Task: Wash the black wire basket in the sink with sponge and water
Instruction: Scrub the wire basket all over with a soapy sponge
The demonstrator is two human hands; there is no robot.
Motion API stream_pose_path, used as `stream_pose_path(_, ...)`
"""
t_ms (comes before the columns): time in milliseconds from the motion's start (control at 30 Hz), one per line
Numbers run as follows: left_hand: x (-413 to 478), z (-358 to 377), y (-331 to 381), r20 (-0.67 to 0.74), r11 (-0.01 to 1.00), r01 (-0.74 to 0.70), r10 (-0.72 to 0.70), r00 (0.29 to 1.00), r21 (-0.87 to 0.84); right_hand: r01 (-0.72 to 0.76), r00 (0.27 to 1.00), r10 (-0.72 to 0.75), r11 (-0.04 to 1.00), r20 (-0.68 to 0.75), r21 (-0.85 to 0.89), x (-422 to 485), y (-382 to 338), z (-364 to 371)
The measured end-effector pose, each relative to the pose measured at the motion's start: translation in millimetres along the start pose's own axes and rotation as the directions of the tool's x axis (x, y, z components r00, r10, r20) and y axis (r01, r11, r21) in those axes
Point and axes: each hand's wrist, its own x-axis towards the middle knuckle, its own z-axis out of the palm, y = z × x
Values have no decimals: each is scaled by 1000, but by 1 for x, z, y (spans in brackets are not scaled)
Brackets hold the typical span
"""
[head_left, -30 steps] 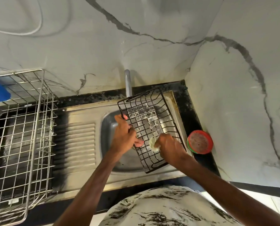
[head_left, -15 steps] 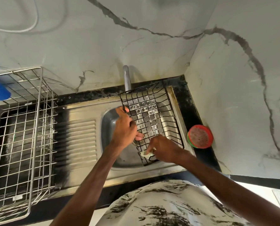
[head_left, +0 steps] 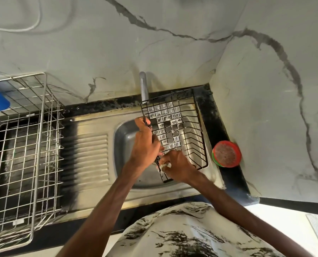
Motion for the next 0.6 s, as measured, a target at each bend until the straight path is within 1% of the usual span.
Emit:
stream_pose_path(33, 0, -1, -1, 0, 1000, -15, 15, 1000, 13, 26, 1000, -27, 998, 15, 52, -1, -2, 2)
stream_pose_path(67, 1, -3, -2, -3, 999, -30, 30, 1000, 39, 44, 998, -46, 998, 38, 44, -3, -1, 2)
stream_pose_path(100, 3, -5, -3, -11, 997, -42, 43, 999, 58, 47, 997, -49, 998, 57, 32, -4, 1, -2)
stream_pose_path(133, 3, -7, -3, -16, 995, -54, 56, 998, 78, 53, 996, -51, 998, 71, -31, -5, 10, -6)
stream_pose_path(233, 7, -12, -2, -21, 990, -79, 82, 996, 120, 45, 998, -51, 976, -23, -215, -3, 41, -19)
stream_pose_path(300, 9, -13, 3, -24, 992, -73, 76, 997, 103, 14, 996, -44, 942, -83, -334, 3, 49, -24)
stream_pose_path(333, 9, -13, 6, -27, 995, -64, 66, 997, 82, -13, 996, -20, 927, -86, -374, 4, 50, -22)
stream_pose_path(367, 8, -12, 8, -33, 997, -52, 54, 998, 61, -7, 994, -36, 918, -101, -397, 3, 50, -16)
stream_pose_path(433, 6, -8, 8, -53, 999, -28, 30, 998, 45, 54, 980, -133, 889, -145, -455, -10, 49, 1)
stream_pose_path(467, 6, -6, 8, -63, 999, -21, 24, 998, 47, 48, 988, -118, 848, -100, -527, -19, 47, 15)
stream_pose_path(500, 4, -4, 7, -65, 999, -24, 27, 998, 47, 75, 981, -162, 824, -107, -562, -24, 45, 22)
stream_pose_path(567, 5, -1, 2, -64, 998, -45, 48, 997, 43, 132, 987, -159, 799, 5, -587, -33, 34, 31)
stream_pose_path(600, 5, -1, 1, -70, 998, -43, 46, 997, 49, 202, 973, -230, 751, 38, -628, -33, 31, 35)
